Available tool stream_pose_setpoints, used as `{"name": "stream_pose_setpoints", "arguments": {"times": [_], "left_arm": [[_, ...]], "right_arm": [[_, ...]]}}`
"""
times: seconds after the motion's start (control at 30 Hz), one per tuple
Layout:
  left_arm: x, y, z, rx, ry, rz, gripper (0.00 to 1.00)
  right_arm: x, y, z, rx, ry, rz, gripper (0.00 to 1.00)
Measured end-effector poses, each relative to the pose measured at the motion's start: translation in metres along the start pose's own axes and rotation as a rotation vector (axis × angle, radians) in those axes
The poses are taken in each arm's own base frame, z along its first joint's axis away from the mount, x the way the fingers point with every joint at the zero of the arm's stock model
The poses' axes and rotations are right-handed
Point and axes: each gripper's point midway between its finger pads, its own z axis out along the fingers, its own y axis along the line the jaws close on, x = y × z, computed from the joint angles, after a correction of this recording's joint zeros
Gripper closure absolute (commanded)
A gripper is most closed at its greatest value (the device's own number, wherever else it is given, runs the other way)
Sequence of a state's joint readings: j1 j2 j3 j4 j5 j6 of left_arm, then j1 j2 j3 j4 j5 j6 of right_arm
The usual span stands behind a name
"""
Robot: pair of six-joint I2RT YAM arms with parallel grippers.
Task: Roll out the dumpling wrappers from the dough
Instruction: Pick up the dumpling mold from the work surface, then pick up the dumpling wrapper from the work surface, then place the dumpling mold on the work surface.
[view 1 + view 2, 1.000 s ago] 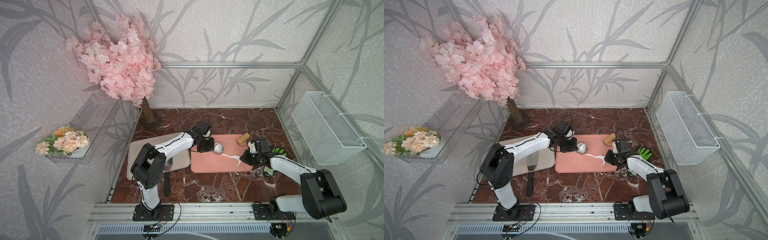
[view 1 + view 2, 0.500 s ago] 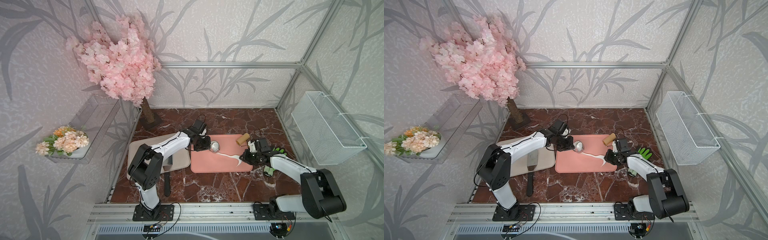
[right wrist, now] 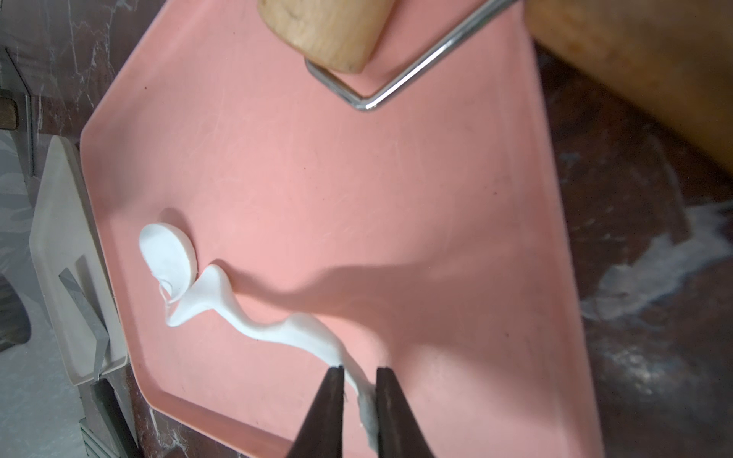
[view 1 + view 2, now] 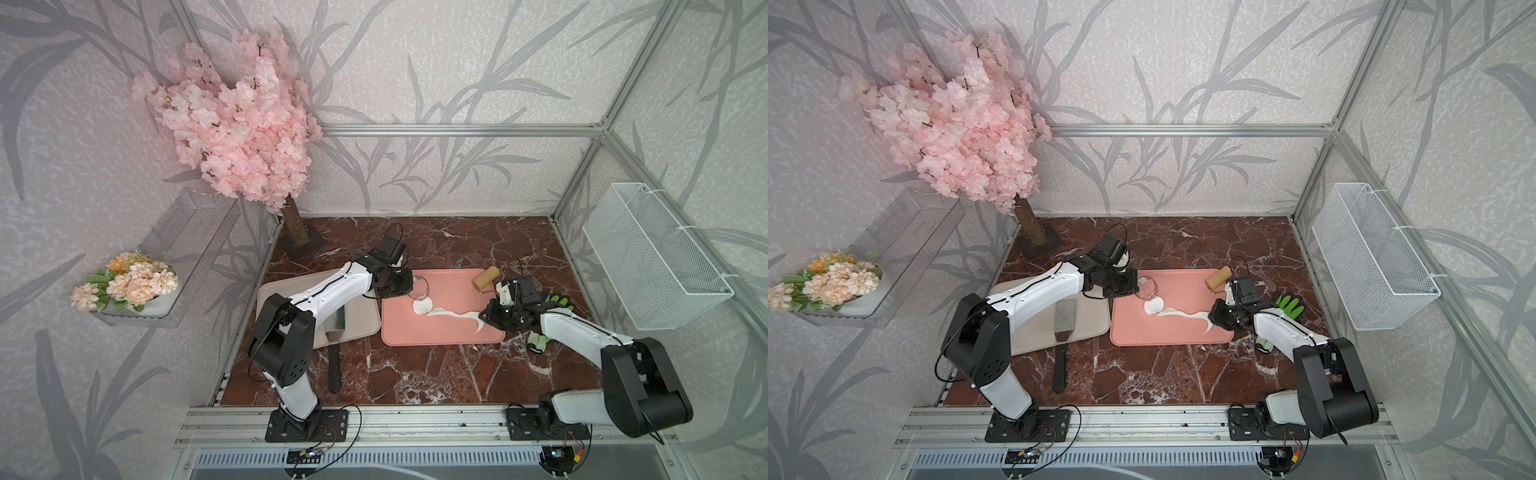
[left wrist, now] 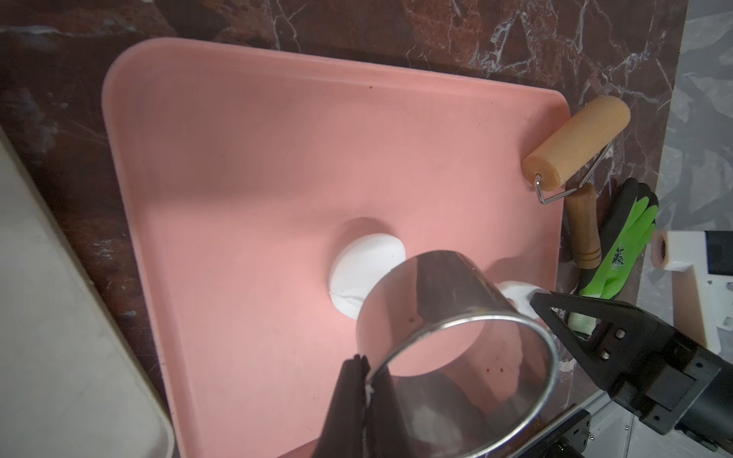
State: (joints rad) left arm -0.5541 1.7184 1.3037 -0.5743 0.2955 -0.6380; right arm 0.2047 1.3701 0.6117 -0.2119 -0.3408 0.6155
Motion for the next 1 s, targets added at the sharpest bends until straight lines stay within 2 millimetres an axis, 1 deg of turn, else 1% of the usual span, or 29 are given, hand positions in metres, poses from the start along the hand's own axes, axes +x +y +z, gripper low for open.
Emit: {"name": "stream_pose_setpoints", "arguments": {"times": [0.07, 0.23, 0.4, 0.57, 0.73, 0.87, 0.9, 0.97, 1.0], "left_arm": [[0.000, 0.001, 0.000, -0.006, -0.002, 0.003, 1.00], [0.004, 0.006, 0.003, -0.018, 0.006, 0.000, 1.00], [0.007, 0.009, 0.007, -0.016, 0.012, -0.003, 1.00], [0.009, 0.013, 0.014, -0.024, 0.019, -0.008, 1.00], [0.006, 0.025, 0.021, -0.067, 0.015, -0.021, 1.00], [0.003, 0.042, 0.035, -0.120, 0.031, -0.044, 1.00], [0.001, 0.045, 0.039, -0.130, 0.036, -0.048, 1.00], [-0.003, 0.050, 0.045, -0.151, 0.037, -0.052, 1.00], [-0.006, 0.053, 0.048, -0.160, 0.035, -0.054, 1.00]], "right_arm": [[-0.001, 0.001, 0.000, 0.000, 0.000, 0.000, 0.86], [-0.002, 0.002, -0.002, -0.002, -0.003, -0.009, 0.84], [-0.001, 0.004, -0.006, 0.000, 0.001, -0.019, 0.86], [-0.003, 0.007, -0.010, -0.007, -0.006, -0.027, 0.86], [-0.003, 0.007, -0.010, -0.007, -0.004, -0.025, 0.86], [-0.002, 0.008, -0.009, -0.009, -0.001, -0.029, 0.87], [-0.002, 0.008, -0.009, -0.009, -0.001, -0.029, 0.88], [-0.001, 0.009, -0.009, -0.011, 0.000, -0.031, 0.96], [-0.001, 0.010, -0.009, -0.014, 0.001, -0.026, 0.98]]}}
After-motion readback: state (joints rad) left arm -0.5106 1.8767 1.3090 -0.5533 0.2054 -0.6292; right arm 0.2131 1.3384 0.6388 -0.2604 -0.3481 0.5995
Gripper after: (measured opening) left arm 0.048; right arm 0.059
